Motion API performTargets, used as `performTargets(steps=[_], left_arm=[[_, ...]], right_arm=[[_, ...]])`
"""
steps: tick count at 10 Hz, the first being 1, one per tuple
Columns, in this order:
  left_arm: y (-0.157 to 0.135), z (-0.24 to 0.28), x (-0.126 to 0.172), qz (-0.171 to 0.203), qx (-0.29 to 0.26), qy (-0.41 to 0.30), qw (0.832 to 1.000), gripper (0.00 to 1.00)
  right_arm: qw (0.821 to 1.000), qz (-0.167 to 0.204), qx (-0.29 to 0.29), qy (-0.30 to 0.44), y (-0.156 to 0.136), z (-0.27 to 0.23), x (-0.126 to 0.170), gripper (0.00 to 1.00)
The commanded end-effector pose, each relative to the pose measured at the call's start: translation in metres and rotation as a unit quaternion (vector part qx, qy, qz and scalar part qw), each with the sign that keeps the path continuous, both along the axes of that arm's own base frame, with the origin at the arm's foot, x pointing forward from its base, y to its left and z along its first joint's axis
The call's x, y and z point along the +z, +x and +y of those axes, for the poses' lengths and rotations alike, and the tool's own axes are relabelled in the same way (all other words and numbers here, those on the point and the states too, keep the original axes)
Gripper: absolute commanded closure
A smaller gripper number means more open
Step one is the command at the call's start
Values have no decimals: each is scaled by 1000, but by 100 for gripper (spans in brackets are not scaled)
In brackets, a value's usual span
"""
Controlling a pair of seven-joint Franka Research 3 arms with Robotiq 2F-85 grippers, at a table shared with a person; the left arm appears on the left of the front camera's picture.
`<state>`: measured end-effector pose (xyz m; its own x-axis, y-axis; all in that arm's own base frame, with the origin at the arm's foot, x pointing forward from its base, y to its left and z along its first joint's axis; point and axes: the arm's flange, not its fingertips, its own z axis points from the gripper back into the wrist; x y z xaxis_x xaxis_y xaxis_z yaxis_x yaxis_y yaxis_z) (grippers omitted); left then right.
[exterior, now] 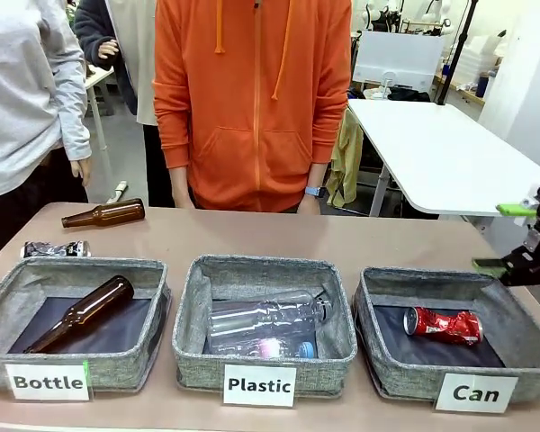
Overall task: Sort the can waste into the basket.
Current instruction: Pick up the can waste from the table and place it in the right Fabric basket.
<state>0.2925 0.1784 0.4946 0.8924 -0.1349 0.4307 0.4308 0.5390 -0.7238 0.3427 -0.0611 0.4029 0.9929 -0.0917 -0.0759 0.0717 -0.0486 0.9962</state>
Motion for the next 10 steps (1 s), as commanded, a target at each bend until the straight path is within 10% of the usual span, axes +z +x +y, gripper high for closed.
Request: performTargets(steps=[1,10], left_arm=[[-1,0,1,0,-2,-4,1000,2],[-1,0,1,0,-2,-4,1000,2]], right_arm=[[996,-13,72,-43,3,5,8,0],[996,-13,72,-43,3,5,8,0]])
